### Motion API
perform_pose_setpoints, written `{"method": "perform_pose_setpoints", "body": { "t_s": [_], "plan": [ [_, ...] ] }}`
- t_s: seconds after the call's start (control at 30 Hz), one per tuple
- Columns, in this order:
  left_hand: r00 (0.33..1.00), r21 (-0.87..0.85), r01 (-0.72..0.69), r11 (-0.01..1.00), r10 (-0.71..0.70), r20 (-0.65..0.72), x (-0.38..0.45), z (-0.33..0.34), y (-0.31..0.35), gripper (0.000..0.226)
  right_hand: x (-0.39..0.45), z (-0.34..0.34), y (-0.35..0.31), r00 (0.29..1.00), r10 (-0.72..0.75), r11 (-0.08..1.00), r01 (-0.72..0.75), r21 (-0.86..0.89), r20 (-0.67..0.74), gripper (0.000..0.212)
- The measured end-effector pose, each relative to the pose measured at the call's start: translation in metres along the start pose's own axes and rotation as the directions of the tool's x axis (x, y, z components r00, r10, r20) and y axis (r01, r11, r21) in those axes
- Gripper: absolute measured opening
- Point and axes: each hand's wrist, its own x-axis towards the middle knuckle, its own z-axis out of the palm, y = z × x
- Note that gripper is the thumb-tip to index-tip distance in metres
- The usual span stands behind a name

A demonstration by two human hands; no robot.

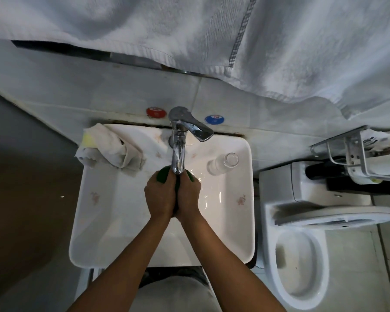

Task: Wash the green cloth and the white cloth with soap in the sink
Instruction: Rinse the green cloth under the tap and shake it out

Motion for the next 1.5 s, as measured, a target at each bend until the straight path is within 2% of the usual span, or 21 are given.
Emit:
{"method": "perform_pose_setpoints", "body": {
  "t_s": [0.1, 0.23, 0.4, 0.53, 0.6, 0.7, 0.8, 0.93, 1.03, 1.17, 1.23, 1.3, 1.37, 1.43, 1.5],
  "plan": [
    [0.998, -0.031, -0.056, 0.998, 0.057, 0.03, -0.005, -0.002, 0.007, 0.023, -0.001, -0.005, -0.002, 0.996, -0.073, 0.996, 0.07, -0.053, -0.05, 0.022],
    [0.996, -0.046, -0.078, 0.996, 0.08, 0.048, -0.012, -0.008, 0.015, 0.028, -0.011, -0.009, -0.009, 0.982, -0.18, 0.975, 0.17, -0.14, -0.061, 0.024],
    [0.998, -0.125, -0.063, 0.99, 0.062, -0.016, -0.033, -0.016, 0.027, 0.018, -0.037, -0.016, -0.029, 0.966, -0.256, 0.937, 0.258, -0.236, 0.037, 0.035],
    [0.995, -0.194, -0.091, 0.977, 0.083, -0.049, -0.043, -0.026, 0.057, 0.014, -0.053, -0.024, -0.067, 0.934, -0.326, 0.865, 0.358, -0.351, 0.148, 0.029],
    [0.992, -0.226, -0.124, 0.966, 0.114, -0.057, -0.043, -0.033, 0.075, 0.013, -0.056, -0.024, -0.091, 0.918, -0.365, 0.819, 0.395, -0.417, 0.154, 0.042],
    [0.99, -0.266, -0.143, 0.953, 0.136, -0.043, -0.039, -0.042, 0.092, 0.02, -0.054, -0.02, -0.125, 0.924, -0.353, 0.85, 0.383, -0.362, 0.147, 0.038],
    [0.995, -0.303, -0.104, 0.947, 0.101, -0.026, -0.034, -0.05, 0.097, 0.015, -0.05, -0.016, -0.136, 0.925, -0.347, 0.851, 0.379, -0.363, 0.153, 0.03],
    [0.999, -0.35, -0.042, 0.936, 0.042, -0.009, -0.033, -0.055, 0.099, 0.007, -0.052, -0.01, -0.111, 0.979, -0.185, 0.944, 0.202, -0.261, 0.087, 0.049],
    [0.999, -0.379, -0.016, 0.925, 0.028, 0.026, -0.035, -0.058, 0.1, 0.005, -0.063, -0.013, -0.093, 0.996, -0.076, 0.98, 0.085, -0.178, 0.055, 0.048],
    [0.995, -0.367, -0.034, 0.93, 0.067, 0.077, -0.039, -0.061, 0.102, 0.006, -0.084, -0.019, -0.079, 0.969, 0.125, 0.992, -0.114, -0.06, 0.214, 0.054],
    [0.991, -0.317, -0.06, 0.946, 0.095, 0.096, -0.04, -0.061, 0.101, 0.006, -0.092, -0.019, -0.08, 0.948, 0.147, 0.988, -0.155, 0.004, 0.283, 0.043],
    [0.986, -0.246, -0.08, 0.966, 0.113, 0.122, -0.04, -0.064, 0.098, 0.012, -0.095, -0.018, -0.085, 0.954, 0.12, 0.988, -0.14, 0.057, 0.275, 0.036],
    [0.974, -0.178, -0.125, 0.976, 0.155, 0.167, -0.039, -0.068, 0.093, 0.019, -0.094, -0.014, -0.088, 0.966, 0.076, 0.992, -0.098, 0.077, 0.248, 0.039],
    [0.955, -0.108, -0.186, 0.977, 0.206, 0.213, -0.037, -0.07, 0.092, 0.027, -0.094, -0.005, -0.086, 0.973, -0.003, 0.999, -0.009, 0.051, 0.231, 0.036],
    [0.947, -0.115, -0.196, 0.974, 0.219, 0.235, -0.037, -0.072, 0.095, 0.031, -0.097, 0.006, -0.082, 0.983, -0.066, 0.998, 0.062, 0.03, 0.171, 0.027]
  ]
}}
